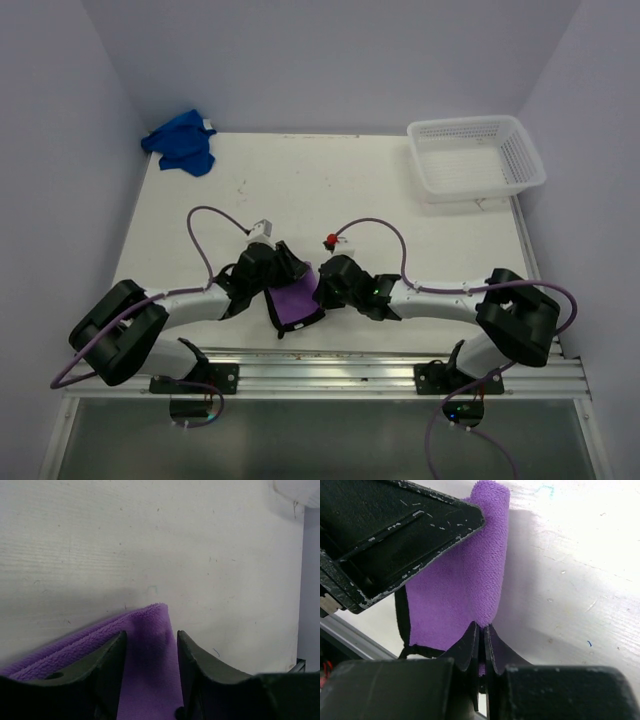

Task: Roll the towels
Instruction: Roll the towel

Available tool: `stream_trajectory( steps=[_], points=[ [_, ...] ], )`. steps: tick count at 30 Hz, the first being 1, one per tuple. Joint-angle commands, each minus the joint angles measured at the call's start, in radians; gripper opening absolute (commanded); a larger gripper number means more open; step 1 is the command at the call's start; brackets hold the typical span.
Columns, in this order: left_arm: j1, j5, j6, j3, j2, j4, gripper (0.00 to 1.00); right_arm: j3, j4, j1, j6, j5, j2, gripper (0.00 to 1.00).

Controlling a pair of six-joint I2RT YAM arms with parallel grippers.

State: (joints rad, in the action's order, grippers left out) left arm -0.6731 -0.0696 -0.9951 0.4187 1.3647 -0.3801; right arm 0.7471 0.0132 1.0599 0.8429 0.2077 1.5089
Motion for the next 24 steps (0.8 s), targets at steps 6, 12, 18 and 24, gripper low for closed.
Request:
stream_trajectory(
  steps=[6, 12, 18, 24],
  points=[
    [0.036, 0.065, 0.072, 0.087, -0.047, 0.075, 0.59, 0.104, -0.094, 0.025, -0.091, 0.096, 0.027, 0.00],
    [0.052, 0.140, 0.147, 0.273, -0.020, 0.303, 0.64, 0.172, -0.165, 0.063, -0.151, 0.156, 0.069, 0.00],
    [0.055, 0.238, 0.207, 0.451, 0.080, 0.503, 0.66, 0.215, -0.188, 0.094, -0.176, 0.203, 0.103, 0.00],
    [0.053, 0.199, 0.283, 0.516, 0.094, 0.638, 0.64, 0.204, -0.180, 0.100, -0.171, 0.225, 0.105, 0.00]
  ],
)
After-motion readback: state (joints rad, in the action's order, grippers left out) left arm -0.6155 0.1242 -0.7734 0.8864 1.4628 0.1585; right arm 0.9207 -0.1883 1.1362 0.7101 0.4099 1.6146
